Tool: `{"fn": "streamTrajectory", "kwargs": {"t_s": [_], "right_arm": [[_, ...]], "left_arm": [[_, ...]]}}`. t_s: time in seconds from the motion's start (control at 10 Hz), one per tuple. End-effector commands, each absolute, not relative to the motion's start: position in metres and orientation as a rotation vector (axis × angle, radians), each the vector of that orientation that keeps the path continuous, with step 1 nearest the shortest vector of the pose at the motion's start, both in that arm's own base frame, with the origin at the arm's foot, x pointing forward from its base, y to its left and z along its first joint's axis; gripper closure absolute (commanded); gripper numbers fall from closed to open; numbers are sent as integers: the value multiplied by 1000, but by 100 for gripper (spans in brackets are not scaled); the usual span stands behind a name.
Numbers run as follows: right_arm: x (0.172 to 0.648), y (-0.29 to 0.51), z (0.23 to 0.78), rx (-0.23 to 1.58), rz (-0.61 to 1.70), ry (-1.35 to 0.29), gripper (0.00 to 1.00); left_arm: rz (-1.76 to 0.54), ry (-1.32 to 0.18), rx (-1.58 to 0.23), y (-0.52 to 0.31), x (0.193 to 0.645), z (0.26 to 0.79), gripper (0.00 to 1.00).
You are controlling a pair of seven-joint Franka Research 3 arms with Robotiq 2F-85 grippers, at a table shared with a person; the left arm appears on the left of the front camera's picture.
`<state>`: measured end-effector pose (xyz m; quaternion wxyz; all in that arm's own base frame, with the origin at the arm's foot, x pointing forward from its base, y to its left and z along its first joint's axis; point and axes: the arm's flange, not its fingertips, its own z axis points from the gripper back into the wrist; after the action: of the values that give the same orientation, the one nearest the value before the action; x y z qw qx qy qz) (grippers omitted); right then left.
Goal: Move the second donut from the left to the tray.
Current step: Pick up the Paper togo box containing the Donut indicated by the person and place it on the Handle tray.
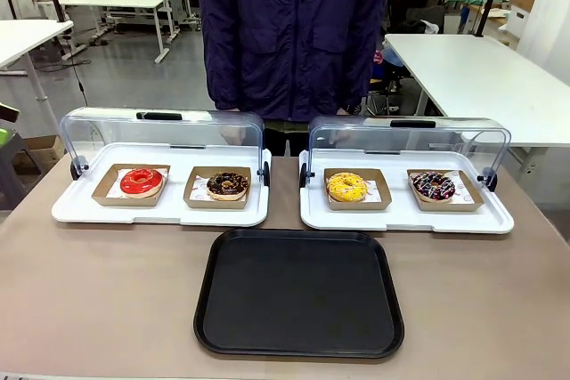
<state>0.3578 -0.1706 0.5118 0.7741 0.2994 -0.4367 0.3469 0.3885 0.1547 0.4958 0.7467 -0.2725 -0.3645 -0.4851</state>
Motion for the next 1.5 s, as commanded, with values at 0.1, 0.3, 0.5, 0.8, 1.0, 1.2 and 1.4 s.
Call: {"fn": "streamTrajectory", "kwargs": {"t_s": [0.1,0.3,0.5,0.8,1.0,1.2,1.4], "right_arm": [[362,-171,512,649,768,-981,0],[362,-171,512,649,768,-981,0],[362,-171,512,649,768,-981,0],[362,-171,512,649,768,-981,0],[362,-171,512,649,768,-981,0],[362,-171,512,649,768,-981,0],[362,-171,512,649,768,-981,0]], "left_arm": [[-1077,-816,-607,157,388,497,0],[-1077,-816,-607,157,388,497,0],[-1077,-816,-607,157,388,497,0],[-1077,-816,-607,157,388,497,0],[-1077,-816,-607,157,388,497,0],[-1077,-816,-607,157,388,497,0],[-1077,-816,-607,157,388,497,0]]}}
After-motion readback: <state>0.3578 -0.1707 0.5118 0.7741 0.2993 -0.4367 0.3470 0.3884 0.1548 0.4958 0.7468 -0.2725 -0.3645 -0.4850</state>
